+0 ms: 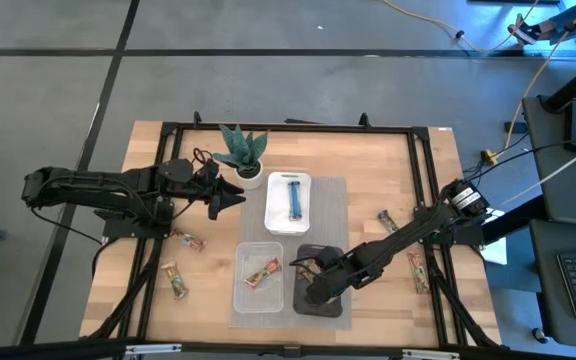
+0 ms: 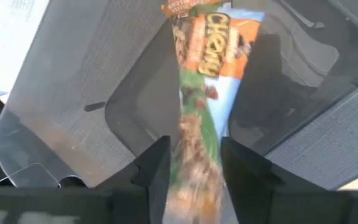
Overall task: Pick and place Granola Bars by type
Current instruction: Put the top yellow granola bar into the black bin, then put the blue granola bar into the white bin
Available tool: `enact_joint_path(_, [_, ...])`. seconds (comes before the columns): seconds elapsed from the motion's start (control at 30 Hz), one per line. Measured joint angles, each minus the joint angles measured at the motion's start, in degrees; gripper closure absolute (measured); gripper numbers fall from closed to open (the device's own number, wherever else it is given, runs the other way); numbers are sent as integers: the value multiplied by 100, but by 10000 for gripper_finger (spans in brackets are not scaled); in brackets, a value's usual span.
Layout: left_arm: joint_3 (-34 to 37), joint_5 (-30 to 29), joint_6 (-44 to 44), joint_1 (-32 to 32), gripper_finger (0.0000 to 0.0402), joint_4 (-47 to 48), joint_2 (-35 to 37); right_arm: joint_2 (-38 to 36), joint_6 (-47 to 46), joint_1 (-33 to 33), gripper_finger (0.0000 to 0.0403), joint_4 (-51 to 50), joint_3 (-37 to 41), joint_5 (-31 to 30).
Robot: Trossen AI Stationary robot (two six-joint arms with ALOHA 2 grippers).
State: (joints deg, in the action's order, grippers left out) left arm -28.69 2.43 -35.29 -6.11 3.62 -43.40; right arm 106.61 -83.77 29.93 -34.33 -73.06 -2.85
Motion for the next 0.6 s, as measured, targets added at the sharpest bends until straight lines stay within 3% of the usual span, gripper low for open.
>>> enact_joint_path(0.23, [0, 4, -9, 0, 227, 0, 0, -77, 2, -2, 189, 4, 0, 33])
enact_joint_path(0.37, [0, 64, -2, 0, 226, -2, 2, -527, 43, -2, 171, -237, 0, -52])
enact_joint_path(0.6, [0, 38, -2, 0, 227, -5, 2, -1457, 1435, 115, 167, -1082, -2, -127])
